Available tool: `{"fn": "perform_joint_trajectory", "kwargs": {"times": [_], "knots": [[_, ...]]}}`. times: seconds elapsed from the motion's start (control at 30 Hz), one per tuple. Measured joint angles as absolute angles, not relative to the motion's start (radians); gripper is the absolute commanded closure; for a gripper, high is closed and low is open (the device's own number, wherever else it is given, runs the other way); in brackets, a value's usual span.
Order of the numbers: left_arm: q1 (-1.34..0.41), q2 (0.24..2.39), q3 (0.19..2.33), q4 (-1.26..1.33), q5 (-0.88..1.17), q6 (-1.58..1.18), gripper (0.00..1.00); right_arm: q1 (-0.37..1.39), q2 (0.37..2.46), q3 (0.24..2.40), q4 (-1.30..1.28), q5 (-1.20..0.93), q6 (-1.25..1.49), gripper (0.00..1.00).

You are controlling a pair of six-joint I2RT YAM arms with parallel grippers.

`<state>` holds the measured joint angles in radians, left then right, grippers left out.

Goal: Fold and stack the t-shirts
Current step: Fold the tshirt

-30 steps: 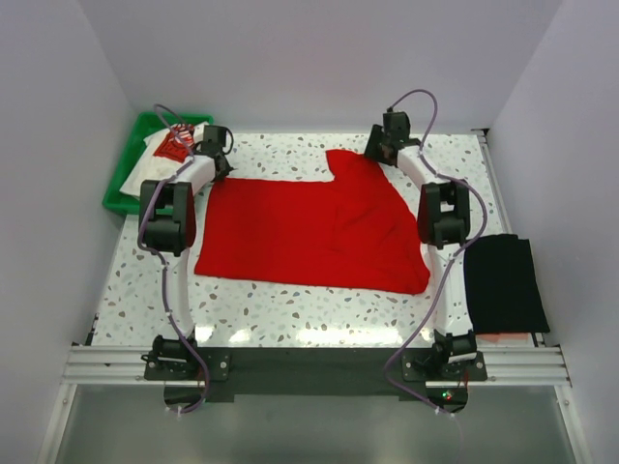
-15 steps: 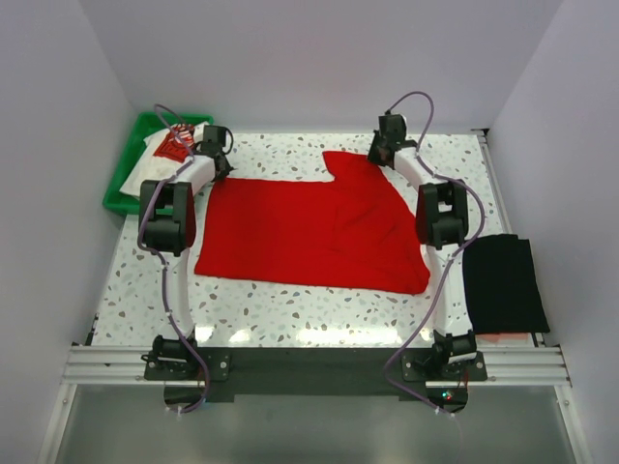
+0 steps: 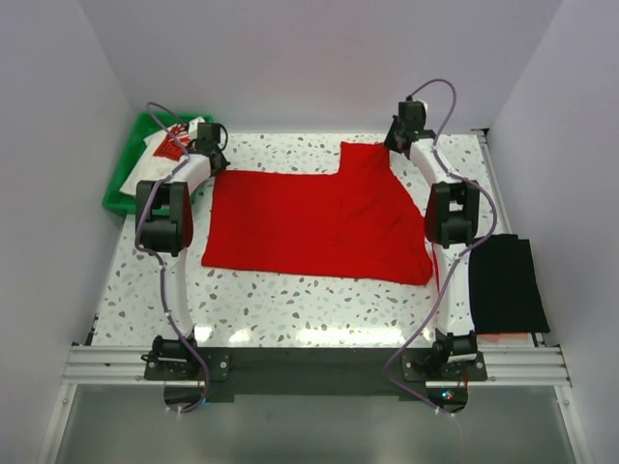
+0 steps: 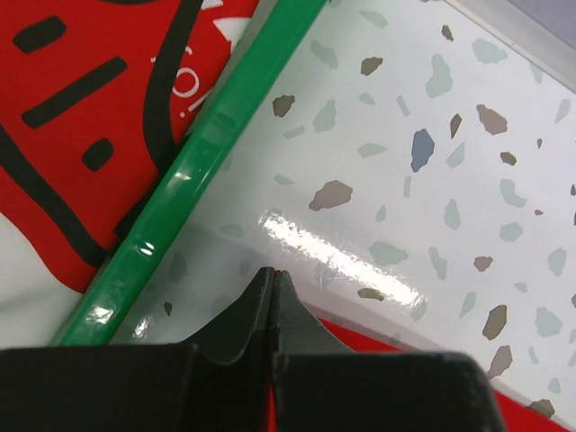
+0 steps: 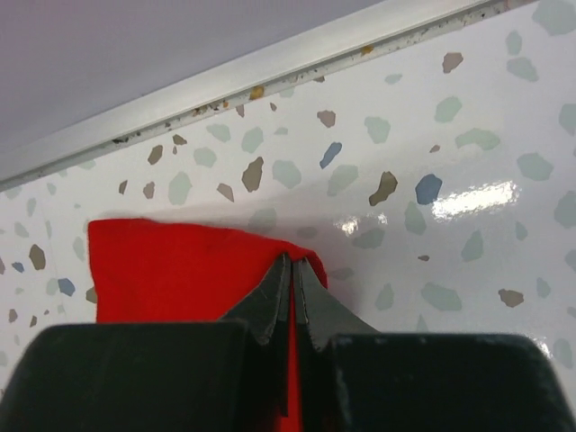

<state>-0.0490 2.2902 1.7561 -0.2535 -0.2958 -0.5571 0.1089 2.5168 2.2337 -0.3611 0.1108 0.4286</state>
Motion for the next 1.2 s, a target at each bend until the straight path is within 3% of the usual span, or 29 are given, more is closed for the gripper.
{"fn": "perform_joint_trajectory", "kwargs": {"times": [0.23,0.4,1.2], "knots": [[-0.027,2.290,1.797,-0.225,-0.242,-0.557,1.00,0.104,2.506,2.320,-0.382,0.109,0.429,1.00],[-0.020,2.286,1.813,-0.215,-0.211,-0.557,1.00,0.104,2.427,2.230,-0.374,0.110,0.429,1.00],[0.014,1.982,1.430,-0.181,-0.162,-0.566,1.00,0.113,1.592,1.195,-0.270,0.113,0.524,1.00]]}}
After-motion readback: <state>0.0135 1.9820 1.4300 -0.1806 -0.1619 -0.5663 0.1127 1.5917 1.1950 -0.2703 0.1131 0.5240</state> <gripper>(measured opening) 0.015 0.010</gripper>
